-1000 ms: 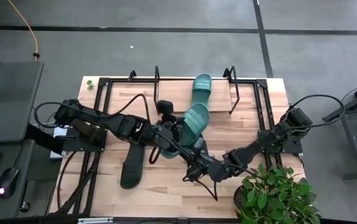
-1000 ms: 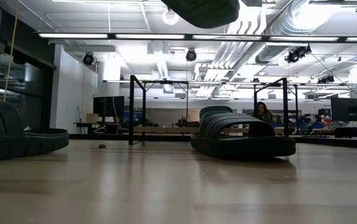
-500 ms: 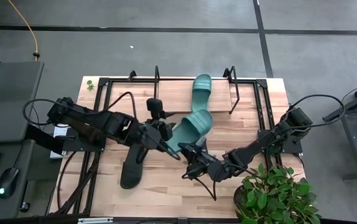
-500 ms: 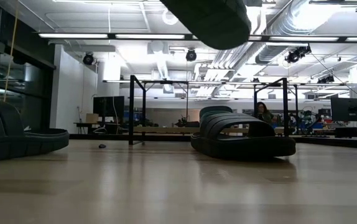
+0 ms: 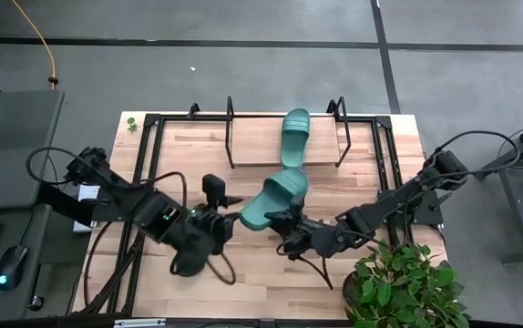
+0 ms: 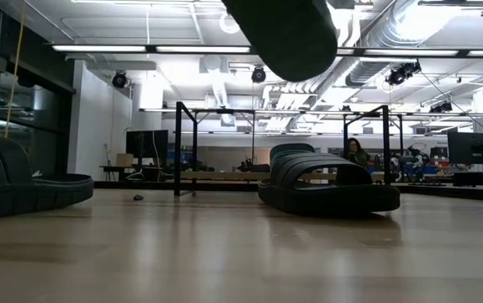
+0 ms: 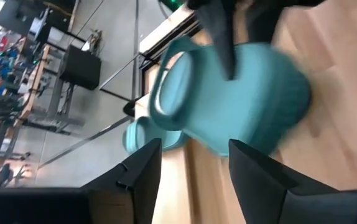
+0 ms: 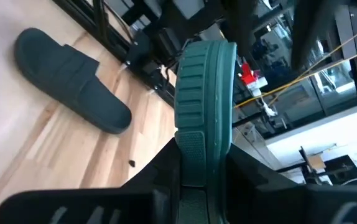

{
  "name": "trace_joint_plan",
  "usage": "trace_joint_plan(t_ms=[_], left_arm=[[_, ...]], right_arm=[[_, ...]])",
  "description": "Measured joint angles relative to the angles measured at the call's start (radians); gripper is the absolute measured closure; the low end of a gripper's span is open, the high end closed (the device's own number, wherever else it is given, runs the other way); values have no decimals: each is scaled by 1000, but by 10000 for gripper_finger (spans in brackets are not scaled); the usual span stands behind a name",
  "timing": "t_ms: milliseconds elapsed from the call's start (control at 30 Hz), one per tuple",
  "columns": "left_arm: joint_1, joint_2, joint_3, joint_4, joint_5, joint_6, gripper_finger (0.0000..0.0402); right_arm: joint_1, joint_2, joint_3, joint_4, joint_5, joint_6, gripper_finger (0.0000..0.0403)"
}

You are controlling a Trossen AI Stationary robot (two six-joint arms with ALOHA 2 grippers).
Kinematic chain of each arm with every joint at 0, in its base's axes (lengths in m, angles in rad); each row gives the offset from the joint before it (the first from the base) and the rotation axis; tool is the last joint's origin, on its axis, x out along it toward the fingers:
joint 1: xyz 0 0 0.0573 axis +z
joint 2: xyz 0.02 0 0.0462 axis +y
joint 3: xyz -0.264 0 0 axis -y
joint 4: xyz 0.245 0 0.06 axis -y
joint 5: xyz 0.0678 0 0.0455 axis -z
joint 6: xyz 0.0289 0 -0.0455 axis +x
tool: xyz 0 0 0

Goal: Pick and place slides into the shelf
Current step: Put the green slide on the shelf

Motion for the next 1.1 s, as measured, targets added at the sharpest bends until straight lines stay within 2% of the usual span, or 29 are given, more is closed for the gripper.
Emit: trace_joint_plan(t_ms=[233, 333, 767, 933, 1100], left_arm=[[-60, 0, 0, -9, 1, -22, 244], [-61, 0, 0, -66, 5, -67, 245], [-59, 2, -99, -88, -18, -112, 245], [-58, 1, -99, -24, -23, -73, 245], [-58, 1, -99, 100, 14, 35, 245]], right_arm=[[-5, -6, 0, -15, -11, -26, 339], [-7, -6, 0, -8, -12, -38, 339], [17, -33, 0, 90, -160, -79, 339], [41, -45, 0, 105, -197, -80, 339], [64, -45, 0, 145, -195, -119, 339]])
